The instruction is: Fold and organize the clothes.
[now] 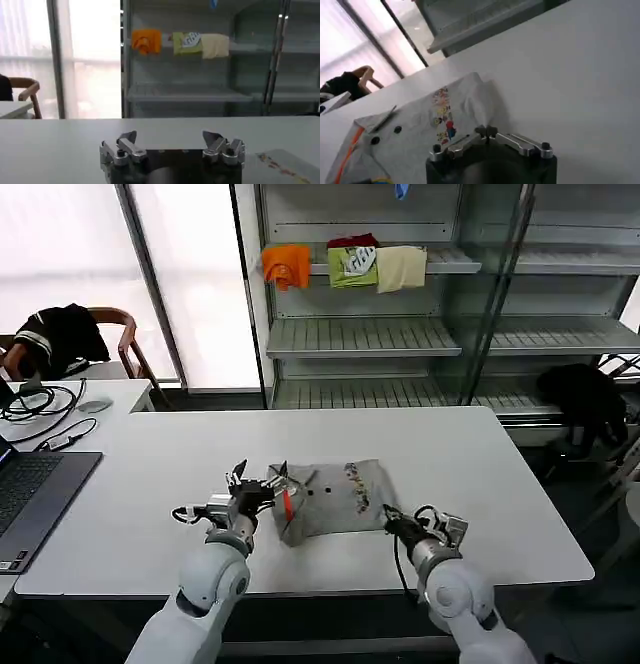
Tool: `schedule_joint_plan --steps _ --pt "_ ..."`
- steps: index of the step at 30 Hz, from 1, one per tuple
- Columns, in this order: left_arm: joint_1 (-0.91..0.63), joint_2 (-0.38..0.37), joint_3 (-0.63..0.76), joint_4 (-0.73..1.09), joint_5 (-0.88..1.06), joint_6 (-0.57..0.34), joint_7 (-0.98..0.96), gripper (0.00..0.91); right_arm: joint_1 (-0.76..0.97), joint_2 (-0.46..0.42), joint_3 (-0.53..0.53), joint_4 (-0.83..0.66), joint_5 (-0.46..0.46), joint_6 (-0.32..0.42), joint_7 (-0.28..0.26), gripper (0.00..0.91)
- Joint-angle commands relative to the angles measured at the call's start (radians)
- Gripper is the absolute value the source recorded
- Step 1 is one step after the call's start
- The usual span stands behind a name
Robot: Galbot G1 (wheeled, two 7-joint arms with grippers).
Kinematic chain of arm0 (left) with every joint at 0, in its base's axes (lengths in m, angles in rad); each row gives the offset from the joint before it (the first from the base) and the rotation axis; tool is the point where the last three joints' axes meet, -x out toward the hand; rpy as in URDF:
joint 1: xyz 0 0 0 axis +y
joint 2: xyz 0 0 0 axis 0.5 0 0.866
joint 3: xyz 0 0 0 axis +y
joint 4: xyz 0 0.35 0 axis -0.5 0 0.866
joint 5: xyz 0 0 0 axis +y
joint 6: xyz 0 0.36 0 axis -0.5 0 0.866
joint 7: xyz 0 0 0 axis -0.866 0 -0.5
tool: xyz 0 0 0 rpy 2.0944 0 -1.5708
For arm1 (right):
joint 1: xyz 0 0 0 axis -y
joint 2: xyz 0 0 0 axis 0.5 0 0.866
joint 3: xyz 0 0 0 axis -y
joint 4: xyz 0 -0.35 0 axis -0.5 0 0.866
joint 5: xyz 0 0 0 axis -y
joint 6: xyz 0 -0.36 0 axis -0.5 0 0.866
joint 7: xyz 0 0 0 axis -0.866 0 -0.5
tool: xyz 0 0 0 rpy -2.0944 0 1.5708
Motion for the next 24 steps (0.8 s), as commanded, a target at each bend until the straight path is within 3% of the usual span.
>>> schedule_joint_plan --steps 1,7,8,9,10,19,20,24 --pt "0.005 -0.007 0.004 -0.006 0.009 -0.001 0.003 0.907 -0.080 -0.082 0.103 0.044 0.009 0.001 -0.016 0.000" --pt "-0.018 -0.006 0.006 -0.001 0.008 -0.001 0.008 0.907 -0.129 -0.073 0.137 0.108 -0.029 0.000 -0.017 0.000" --pt "-0.021 -0.005 0.007 0.000 0.007 -0.001 0.008 0.907 -0.134 -0.072 0.141 0.111 -0.045 0.000 -0.016 0.181" --pt "-0.023 -0.005 0.008 -0.001 0.004 0.000 0.008 0.907 -0.137 -0.072 0.148 0.113 -0.052 0.000 -0.015 0.181" --pt "-0.023 -0.002 0.009 -0.003 0.004 0.000 0.008 0.907 -0.142 -0.072 0.158 0.118 -0.071 0.000 -0.015 0.907" --pt "0.006 -0.003 0.000 -0.045 0.008 0.000 0.009 0.907 -0.151 -0.098 0.237 0.192 -0.265 0.004 -0.057 0.907" --pt "0.012 -0.004 -0.001 -0.050 0.010 0.000 0.009 0.907 -0.148 -0.100 0.237 0.200 -0.311 0.014 -0.071 0.907" --pt "0.051 -0.010 -0.010 -0.076 0.018 -0.001 0.010 0.907 -0.103 -0.104 0.192 0.234 -0.351 0.012 -0.098 0.907"
